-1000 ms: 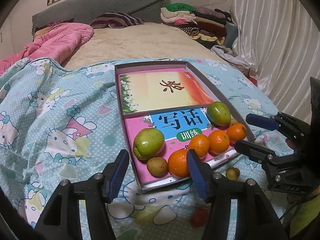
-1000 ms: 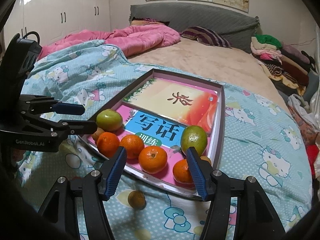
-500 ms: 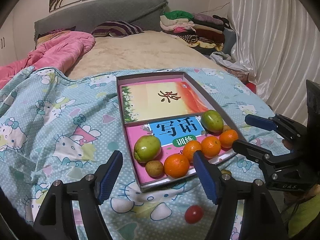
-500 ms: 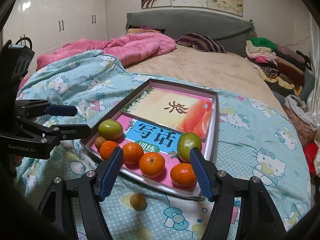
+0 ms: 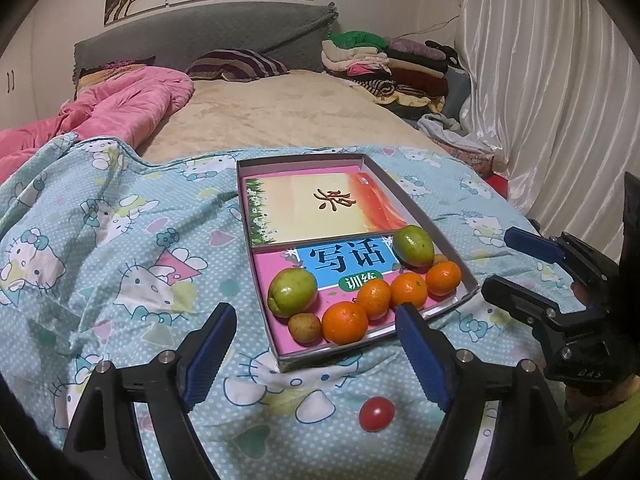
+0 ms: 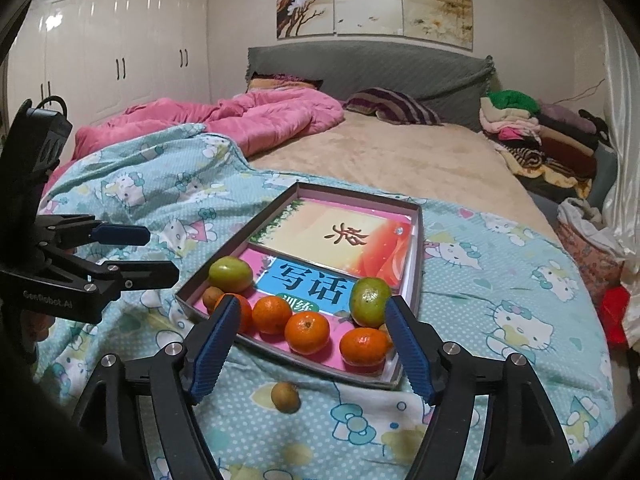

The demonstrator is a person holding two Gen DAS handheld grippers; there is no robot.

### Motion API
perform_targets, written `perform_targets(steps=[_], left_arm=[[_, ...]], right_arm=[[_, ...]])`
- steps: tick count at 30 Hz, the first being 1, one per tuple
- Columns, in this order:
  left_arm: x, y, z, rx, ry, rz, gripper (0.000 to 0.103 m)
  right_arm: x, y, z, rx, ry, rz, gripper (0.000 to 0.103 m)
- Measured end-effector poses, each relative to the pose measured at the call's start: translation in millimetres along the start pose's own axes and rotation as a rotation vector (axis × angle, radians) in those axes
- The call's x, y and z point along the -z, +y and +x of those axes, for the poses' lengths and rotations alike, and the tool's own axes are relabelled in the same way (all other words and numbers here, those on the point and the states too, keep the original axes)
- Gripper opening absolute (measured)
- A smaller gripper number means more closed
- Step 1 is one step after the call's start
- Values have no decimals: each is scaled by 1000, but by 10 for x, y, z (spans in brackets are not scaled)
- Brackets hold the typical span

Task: Organize fruits
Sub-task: 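Withdraw both open tools from the tray, then move both open tools toward the red tomato and small kiwi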

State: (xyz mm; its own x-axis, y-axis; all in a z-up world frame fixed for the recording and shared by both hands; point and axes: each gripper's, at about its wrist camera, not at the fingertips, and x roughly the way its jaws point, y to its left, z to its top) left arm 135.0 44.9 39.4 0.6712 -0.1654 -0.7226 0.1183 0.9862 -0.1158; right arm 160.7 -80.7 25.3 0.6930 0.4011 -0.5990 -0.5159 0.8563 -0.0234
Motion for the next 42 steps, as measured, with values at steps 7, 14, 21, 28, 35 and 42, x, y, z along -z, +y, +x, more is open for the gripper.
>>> perform_targets(steps=[7,14,21,28,35,42], left_arm=[[64,-29,-64,10,0,4,81],[102,-1,-127,20,-3,-3,81],[129,31,-192,21,-13,-13,82],[244,61,-190,4,-11,-28,89],[439,120,-101,6,37,-54,91],[504,-15,-42,29,62,-11,91]], right_arm=[[41,57,-123,8,-18,-4,77],[62,33,-189,14,-22,6,77],[116,-22,-251,20,-21,24,77],[206,-37,-222,24,4,35,77],[266,16,-172,17,25,30,77],[405,96,-57,4,78,21,77]])
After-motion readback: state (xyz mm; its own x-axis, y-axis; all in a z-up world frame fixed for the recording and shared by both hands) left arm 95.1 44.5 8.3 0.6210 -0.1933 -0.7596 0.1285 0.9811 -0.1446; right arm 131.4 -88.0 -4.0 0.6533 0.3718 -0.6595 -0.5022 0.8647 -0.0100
